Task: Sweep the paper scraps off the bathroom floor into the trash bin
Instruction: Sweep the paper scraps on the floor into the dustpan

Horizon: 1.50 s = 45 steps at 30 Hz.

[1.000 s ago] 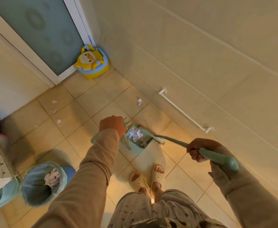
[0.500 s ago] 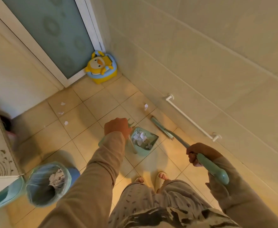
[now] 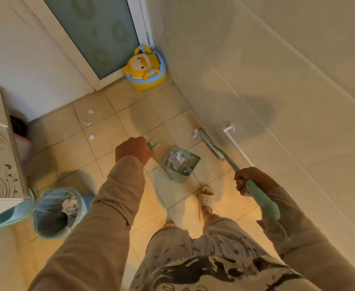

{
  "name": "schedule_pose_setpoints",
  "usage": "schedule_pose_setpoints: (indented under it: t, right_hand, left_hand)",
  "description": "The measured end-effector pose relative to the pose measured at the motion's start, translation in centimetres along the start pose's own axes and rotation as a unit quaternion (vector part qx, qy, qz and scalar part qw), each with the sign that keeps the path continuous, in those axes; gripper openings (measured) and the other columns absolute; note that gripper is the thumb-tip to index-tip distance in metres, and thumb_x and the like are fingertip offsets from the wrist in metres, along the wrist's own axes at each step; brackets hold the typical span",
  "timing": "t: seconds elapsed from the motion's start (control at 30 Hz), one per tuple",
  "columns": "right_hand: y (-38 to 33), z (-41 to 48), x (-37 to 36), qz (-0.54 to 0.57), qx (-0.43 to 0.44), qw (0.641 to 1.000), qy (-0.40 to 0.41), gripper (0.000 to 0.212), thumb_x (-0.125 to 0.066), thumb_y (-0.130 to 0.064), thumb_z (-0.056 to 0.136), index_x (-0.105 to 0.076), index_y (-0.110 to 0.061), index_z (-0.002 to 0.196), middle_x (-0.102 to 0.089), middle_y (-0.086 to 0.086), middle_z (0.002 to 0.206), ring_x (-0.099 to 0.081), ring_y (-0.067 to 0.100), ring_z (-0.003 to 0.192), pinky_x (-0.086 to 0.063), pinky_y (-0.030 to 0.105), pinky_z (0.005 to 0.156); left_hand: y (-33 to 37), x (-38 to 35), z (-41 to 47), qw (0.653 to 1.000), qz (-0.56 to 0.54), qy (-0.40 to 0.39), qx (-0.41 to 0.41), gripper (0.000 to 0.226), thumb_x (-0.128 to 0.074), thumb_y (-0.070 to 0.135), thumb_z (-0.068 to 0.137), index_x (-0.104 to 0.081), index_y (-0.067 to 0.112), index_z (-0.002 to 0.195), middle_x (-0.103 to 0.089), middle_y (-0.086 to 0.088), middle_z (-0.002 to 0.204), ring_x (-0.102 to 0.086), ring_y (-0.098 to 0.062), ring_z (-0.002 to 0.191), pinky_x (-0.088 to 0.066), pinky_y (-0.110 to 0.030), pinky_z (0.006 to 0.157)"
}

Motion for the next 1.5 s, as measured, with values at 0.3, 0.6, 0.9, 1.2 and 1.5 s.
schedule_pose_setpoints:
  t: [0.3,0.6,0.9,1.2,1.5]
  right_hand:
    - [-8.9,2.8,1.8,0.001,0.050,0.998,-0.033,0.032,-0.036,-0.005,0.092,-0.040,-0.006,0.060,-0.045,-0.001,0.025,-0.042,0.006,0.018,-0.033,0.008,0.027]
    - [-10.9,2.8,0.1,-0.052,0.087,0.989,-0.108,0.014,-0.049,0.001,0.080,-0.048,0.001,0.067,-0.048,0.007,0.043,-0.046,0.011,0.032,-0.039,0.014,0.035]
    - [-8.4,4.6,1.4,-0.238,-0.092,0.965,-0.059,0.044,-0.033,-0.009,0.095,-0.044,-0.004,0.052,-0.045,0.007,0.026,-0.044,0.017,0.021,-0.037,0.010,0.030]
    - [-10.0,2.1,1.9,-0.212,-0.103,0.968,-0.082,0.042,-0.037,0.000,0.093,-0.034,-0.012,0.053,-0.040,0.001,0.026,-0.039,0.009,0.016,-0.031,0.009,0.024]
    - [-9.8,2.9,-2.8,-0.354,-0.015,0.935,-0.023,0.040,-0.038,-0.001,0.092,-0.040,-0.007,0.053,-0.044,0.002,0.027,-0.043,0.012,0.030,-0.035,0.020,0.039]
  left_hand:
    - [2.0,2.3,2.8,0.999,0.013,-0.006,0.046,0.040,-0.057,0.049,0.085,-0.063,0.013,0.103,-0.068,-0.009,0.100,-0.063,-0.027,0.094,-0.046,-0.032,0.077]
    - [2.3,1.4,3.9,0.998,0.016,-0.041,0.055,0.036,-0.052,0.044,0.089,-0.063,0.014,0.105,-0.068,-0.008,0.102,-0.064,-0.027,0.096,-0.042,-0.029,0.072]
    - [2.9,1.5,4.3,0.999,0.022,-0.024,0.036,0.030,-0.052,0.038,0.090,-0.063,0.014,0.106,-0.068,-0.007,0.103,-0.064,-0.026,0.096,-0.037,-0.028,0.067]
    - [2.2,1.3,4.5,0.999,0.027,-0.017,0.025,0.029,-0.051,0.036,0.091,-0.063,0.015,0.107,-0.068,-0.005,0.104,-0.065,-0.025,0.097,-0.043,-0.028,0.072]
    - [2.5,0.7,3.5,1.000,0.024,-0.006,0.018,0.026,-0.052,0.034,0.091,-0.065,0.014,0.100,-0.070,-0.006,0.096,-0.066,-0.025,0.089,-0.039,-0.027,0.065]
Point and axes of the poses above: each hand's wrist, its own z-axis towards the middle knuckle, its own x-axis out of the back of the hand, y = z × x, the point moved 10 cm from there along z, towards the middle knuckle
